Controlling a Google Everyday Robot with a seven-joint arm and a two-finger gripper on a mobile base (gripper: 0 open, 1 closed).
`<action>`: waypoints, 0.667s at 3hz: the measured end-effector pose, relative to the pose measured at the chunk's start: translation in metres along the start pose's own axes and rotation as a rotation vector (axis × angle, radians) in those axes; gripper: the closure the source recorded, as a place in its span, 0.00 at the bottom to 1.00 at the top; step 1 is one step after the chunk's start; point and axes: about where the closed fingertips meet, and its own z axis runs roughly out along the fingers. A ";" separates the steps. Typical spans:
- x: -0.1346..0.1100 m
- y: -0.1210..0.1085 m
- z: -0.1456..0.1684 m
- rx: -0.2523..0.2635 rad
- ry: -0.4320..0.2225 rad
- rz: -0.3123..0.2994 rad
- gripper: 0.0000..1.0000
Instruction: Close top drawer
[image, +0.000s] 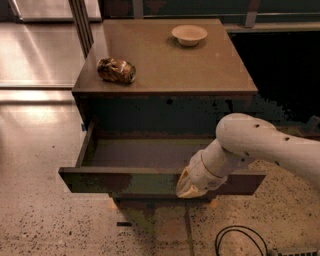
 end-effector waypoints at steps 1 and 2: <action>-0.005 -0.023 -0.006 0.037 0.013 -0.025 1.00; -0.010 -0.047 -0.010 0.081 0.016 -0.045 1.00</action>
Offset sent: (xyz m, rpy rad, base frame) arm 0.0706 0.0175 0.0428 0.0002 -0.1694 0.0002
